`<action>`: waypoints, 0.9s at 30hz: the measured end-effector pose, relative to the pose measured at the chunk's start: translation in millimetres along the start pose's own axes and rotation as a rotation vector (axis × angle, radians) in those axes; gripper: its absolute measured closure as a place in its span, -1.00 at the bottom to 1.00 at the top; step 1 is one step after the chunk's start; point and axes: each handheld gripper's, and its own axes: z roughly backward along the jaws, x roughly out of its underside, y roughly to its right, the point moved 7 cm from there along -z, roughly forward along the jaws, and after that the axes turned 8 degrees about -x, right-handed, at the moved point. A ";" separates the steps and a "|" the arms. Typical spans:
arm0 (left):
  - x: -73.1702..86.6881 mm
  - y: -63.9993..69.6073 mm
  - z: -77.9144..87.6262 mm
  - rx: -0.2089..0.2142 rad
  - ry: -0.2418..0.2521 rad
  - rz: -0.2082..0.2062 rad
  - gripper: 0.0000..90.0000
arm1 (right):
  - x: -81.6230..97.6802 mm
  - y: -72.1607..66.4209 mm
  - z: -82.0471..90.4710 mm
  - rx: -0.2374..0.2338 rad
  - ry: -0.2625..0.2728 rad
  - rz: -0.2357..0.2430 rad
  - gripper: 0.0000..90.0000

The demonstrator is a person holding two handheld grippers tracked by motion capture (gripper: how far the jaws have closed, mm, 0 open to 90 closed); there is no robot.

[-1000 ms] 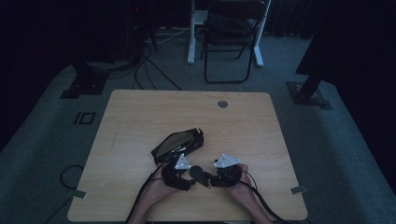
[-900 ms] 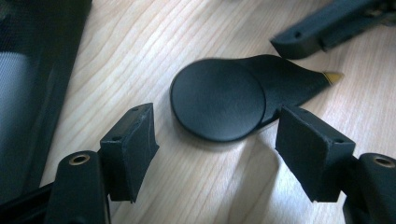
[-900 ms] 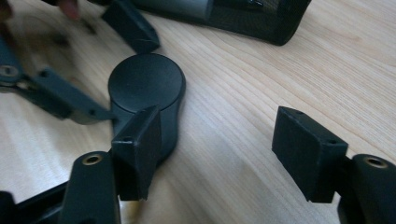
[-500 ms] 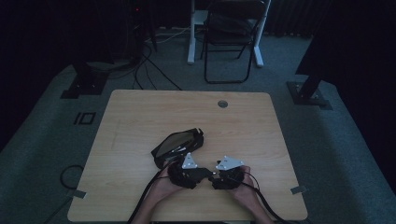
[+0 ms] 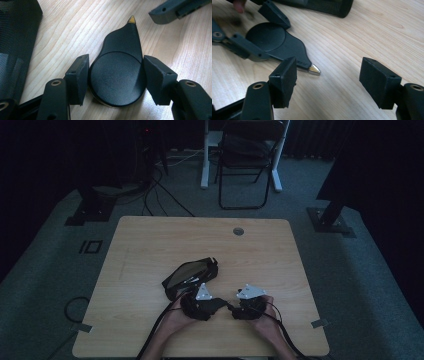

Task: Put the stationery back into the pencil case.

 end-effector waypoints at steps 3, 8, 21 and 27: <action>0.0 1.1 -0.3 -0.006 -0.001 -0.014 -0.19 | 0.6 4.3 0.1 0.007 0.000 -0.010 -0.33; 0.5 -0.9 0.3 -0.014 0.005 -0.006 -0.09 | 0.8 13.3 2.5 0.024 0.006 -0.026 -0.33; 0.8 -2.2 0.7 -0.022 0.009 0.000 -0.07 | 2.9 35.0 11.2 0.060 0.029 -0.083 -0.33; 1.5 -3.4 2.6 -0.021 0.018 0.014 -0.07 | 3.0 36.1 10.5 0.063 0.029 -0.080 -0.33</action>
